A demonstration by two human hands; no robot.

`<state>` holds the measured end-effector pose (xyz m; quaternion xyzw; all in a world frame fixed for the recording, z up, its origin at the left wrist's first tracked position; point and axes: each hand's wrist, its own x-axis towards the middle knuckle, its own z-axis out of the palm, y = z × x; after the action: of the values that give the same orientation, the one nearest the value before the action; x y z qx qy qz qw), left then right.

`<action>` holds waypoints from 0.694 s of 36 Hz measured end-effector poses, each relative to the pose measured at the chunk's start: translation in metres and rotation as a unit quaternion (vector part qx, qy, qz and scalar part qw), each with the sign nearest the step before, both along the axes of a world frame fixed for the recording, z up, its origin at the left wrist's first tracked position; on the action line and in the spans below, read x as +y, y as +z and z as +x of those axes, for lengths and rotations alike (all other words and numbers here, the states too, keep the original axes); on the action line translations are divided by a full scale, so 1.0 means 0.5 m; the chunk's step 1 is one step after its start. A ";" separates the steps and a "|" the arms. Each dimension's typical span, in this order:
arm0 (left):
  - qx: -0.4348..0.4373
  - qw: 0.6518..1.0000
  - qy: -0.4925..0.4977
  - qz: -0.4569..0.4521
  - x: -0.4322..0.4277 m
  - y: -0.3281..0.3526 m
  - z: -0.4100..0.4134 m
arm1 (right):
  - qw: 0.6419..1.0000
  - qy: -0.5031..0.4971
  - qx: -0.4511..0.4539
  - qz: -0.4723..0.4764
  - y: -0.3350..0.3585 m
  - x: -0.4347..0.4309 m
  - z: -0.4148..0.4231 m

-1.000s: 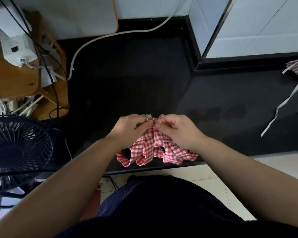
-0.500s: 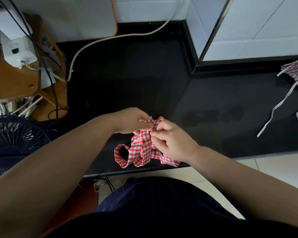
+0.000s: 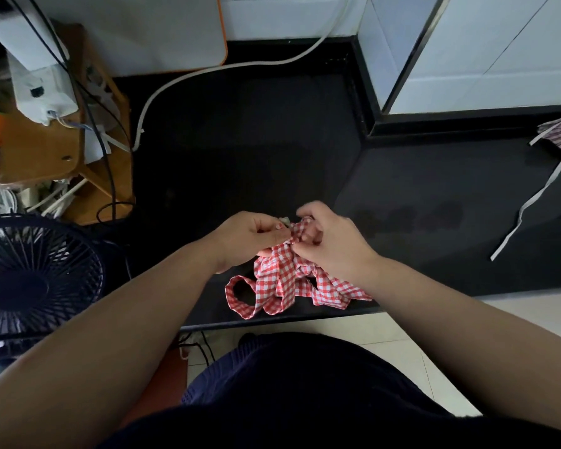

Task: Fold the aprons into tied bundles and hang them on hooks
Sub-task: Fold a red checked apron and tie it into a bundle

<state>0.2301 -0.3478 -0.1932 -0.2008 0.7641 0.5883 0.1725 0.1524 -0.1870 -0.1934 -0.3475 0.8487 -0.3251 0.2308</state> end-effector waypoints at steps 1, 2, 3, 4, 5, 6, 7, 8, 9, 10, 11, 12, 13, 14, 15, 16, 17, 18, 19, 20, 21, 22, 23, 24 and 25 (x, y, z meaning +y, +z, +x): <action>0.005 1.000 0.002 0.001 0.001 -0.001 0.000 | 1.000 0.018 0.010 0.018 0.000 -0.003 -0.004; 0.011 1.000 0.007 0.000 0.003 -0.001 0.000 | 0.998 0.043 0.034 0.041 0.000 -0.006 -0.007; 0.019 1.000 0.017 -0.003 0.005 -0.002 0.000 | 0.994 0.065 0.062 0.064 -0.001 -0.009 -0.009; 0.029 0.999 0.031 -0.005 0.007 -0.003 0.000 | 0.990 0.078 0.084 0.084 -0.003 -0.010 -0.008; 0.039 0.998 0.045 -0.006 0.009 -0.006 0.001 | 0.986 0.082 0.103 0.100 -0.003 -0.011 -0.005; 0.050 0.997 0.058 -0.008 0.011 -0.009 0.004 | 0.983 0.081 0.120 0.114 -0.003 -0.012 0.000; 0.060 0.996 0.067 -0.011 0.013 -0.013 0.007 | 0.979 0.081 0.137 0.126 -0.002 -0.012 0.005; 0.067 0.995 0.077 -0.013 0.016 -0.017 0.011 | 0.976 0.082 0.152 0.135 -0.002 -0.012 0.010; 0.069 0.994 0.088 -0.010 0.018 -0.020 0.016 | 0.973 0.085 0.163 0.138 -0.005 -0.013 0.013; 0.071 0.993 0.099 -0.001 0.022 -0.024 0.019 | 0.971 0.088 0.171 0.143 -0.005 -0.014 0.015; 0.074 0.991 0.110 0.007 0.025 -0.027 0.023 | 0.969 0.089 0.174 0.153 -0.006 -0.016 0.017; 0.079 0.990 0.116 0.012 0.027 -0.029 0.025 | 0.969 0.084 0.171 0.158 -0.008 -0.018 0.016; 0.083 0.990 0.117 0.010 0.029 -0.029 0.026 | 0.971 0.080 0.161 0.159 -0.009 -0.021 0.014; 0.087 0.989 0.115 0.004 0.030 -0.030 0.027 | 0.973 0.080 0.145 0.158 -0.010 -0.022 0.012; 0.090 0.990 0.112 -0.001 0.030 -0.029 0.028 | 0.977 0.082 0.127 0.152 -0.009 -0.023 0.008; 0.093 0.990 0.108 -0.004 0.031 -0.029 0.028 | 0.981 0.083 0.107 0.141 -0.009 -0.023 0.005; 0.094 0.990 0.107 -0.007 0.031 -0.029 0.029 | 0.984 0.085 0.090 0.129 -0.008 -0.021 0.000; 0.094 0.990 0.107 -0.008 0.031 -0.029 0.029 | 0.986 0.090 0.078 0.118 -0.007 -0.018 -0.004; 0.094 0.989 0.109 -0.010 0.032 -0.030 0.030 | 0.987 0.096 0.068 0.110 -0.005 -0.015 -0.008; 0.095 0.989 0.110 -0.012 0.032 -0.030 0.031 | 0.988 0.100 0.055 0.102 -0.002 -0.012 -0.013; 0.096 0.989 0.110 -0.016 0.033 -0.031 0.031 | 0.990 0.099 0.037 0.098 0.002 -0.009 -0.017; 0.098 0.989 0.108 -0.018 0.033 -0.032 0.031 | 0.991 0.092 0.011 0.098 0.006 -0.007 -0.022; 0.099 0.989 0.106 -0.021 0.034 -0.033 0.032 | 0.991 0.084 -0.016 0.102 0.010 -0.005 -0.028; 0.099 0.989 0.104 -0.024 0.033 -0.033 0.033 | 0.990 0.081 -0.040 0.107 0.013 -0.003 -0.034; 0.098 0.989 0.102 -0.028 0.033 -0.034 0.034 | 0.988 0.083 -0.060 0.113 0.017 -0.002 -0.038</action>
<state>0.2471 -0.3312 -0.2102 -0.2241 0.7692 0.5977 0.0296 0.1333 -0.1879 -0.1851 -0.3687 0.8328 -0.2264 0.3452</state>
